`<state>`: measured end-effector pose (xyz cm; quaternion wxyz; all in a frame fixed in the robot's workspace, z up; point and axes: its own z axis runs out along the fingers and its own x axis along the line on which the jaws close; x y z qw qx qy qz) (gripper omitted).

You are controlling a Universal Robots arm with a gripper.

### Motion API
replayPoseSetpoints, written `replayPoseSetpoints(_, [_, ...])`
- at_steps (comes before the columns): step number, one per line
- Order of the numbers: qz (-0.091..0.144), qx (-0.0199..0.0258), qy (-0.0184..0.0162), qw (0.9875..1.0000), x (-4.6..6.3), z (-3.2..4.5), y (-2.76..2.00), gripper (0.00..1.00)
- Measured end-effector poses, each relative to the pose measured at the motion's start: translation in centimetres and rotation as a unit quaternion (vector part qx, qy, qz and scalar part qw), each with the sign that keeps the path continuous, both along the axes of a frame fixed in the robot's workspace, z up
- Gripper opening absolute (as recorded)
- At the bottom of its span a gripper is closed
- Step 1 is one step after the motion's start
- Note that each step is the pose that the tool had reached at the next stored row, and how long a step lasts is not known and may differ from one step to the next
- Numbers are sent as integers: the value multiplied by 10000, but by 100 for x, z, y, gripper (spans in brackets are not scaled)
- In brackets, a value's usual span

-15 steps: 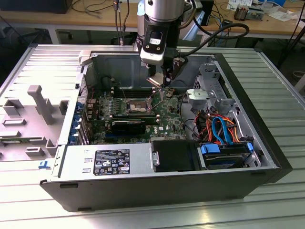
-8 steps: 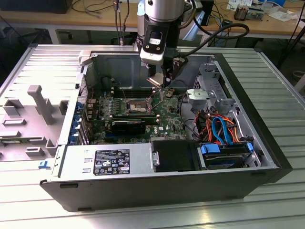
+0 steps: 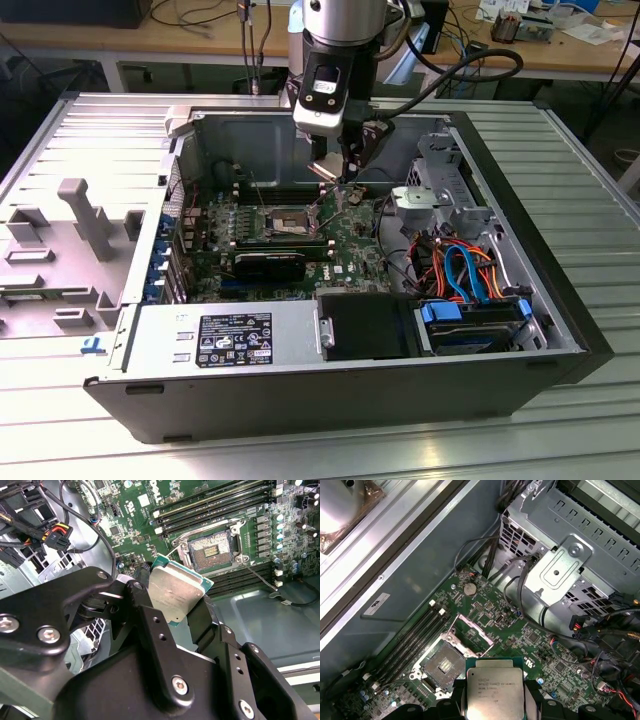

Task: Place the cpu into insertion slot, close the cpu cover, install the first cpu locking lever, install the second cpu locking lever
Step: 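Place the cpu into insertion slot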

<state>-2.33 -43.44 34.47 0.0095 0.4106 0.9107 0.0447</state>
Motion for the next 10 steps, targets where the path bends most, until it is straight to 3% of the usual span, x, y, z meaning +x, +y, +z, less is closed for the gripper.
replayPoseSetpoints(10, [-28,0,0,10000,0,-1,0,55])
